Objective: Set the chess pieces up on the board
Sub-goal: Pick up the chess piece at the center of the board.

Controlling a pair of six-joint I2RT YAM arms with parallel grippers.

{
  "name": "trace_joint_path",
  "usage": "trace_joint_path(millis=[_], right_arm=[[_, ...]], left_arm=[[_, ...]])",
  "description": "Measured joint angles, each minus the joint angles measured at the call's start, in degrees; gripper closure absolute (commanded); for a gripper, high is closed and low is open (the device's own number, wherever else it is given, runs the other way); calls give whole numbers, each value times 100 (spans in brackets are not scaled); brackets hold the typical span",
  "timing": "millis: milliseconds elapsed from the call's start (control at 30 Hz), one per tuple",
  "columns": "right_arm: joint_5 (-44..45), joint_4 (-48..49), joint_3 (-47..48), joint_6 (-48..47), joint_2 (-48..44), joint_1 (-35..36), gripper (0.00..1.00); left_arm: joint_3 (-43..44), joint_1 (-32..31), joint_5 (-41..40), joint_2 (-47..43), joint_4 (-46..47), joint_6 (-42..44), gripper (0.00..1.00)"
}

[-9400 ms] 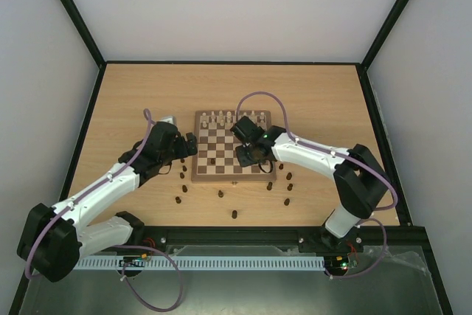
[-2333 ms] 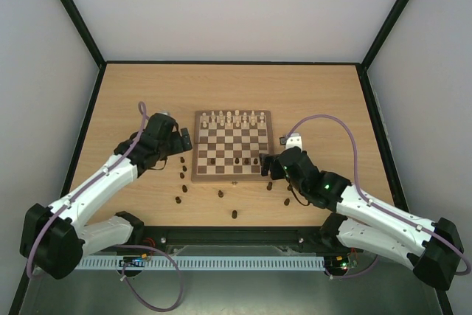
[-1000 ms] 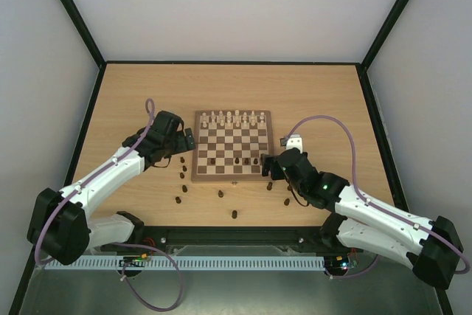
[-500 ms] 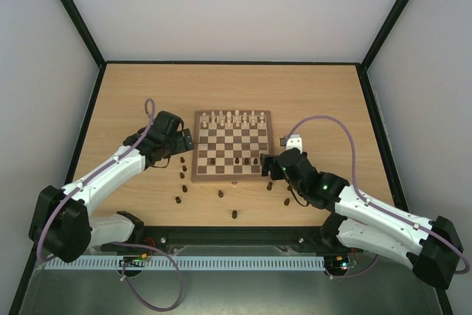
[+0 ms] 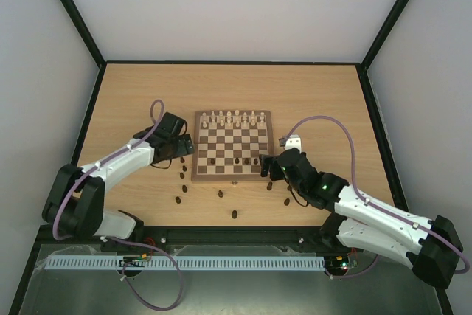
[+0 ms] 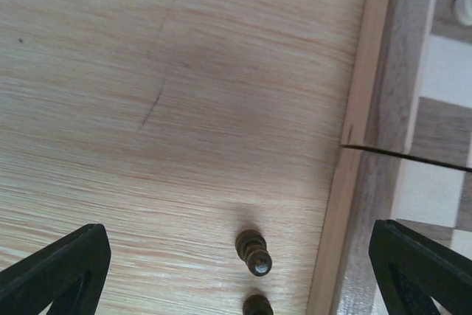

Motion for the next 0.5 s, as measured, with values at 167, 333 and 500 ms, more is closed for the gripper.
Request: trace_joint_path(millis=[167,333,500], right_arm=[[-26,4,-2,0,61,0,1],[-59,42,-4,-2,142,0,2],[-105,55,-4,-4,247,0,1]], left_arm=[[-129,11,94,221,177,26,14],[-168,22,177,356,319,79,30],[-223,22,271,439,448,138,43]])
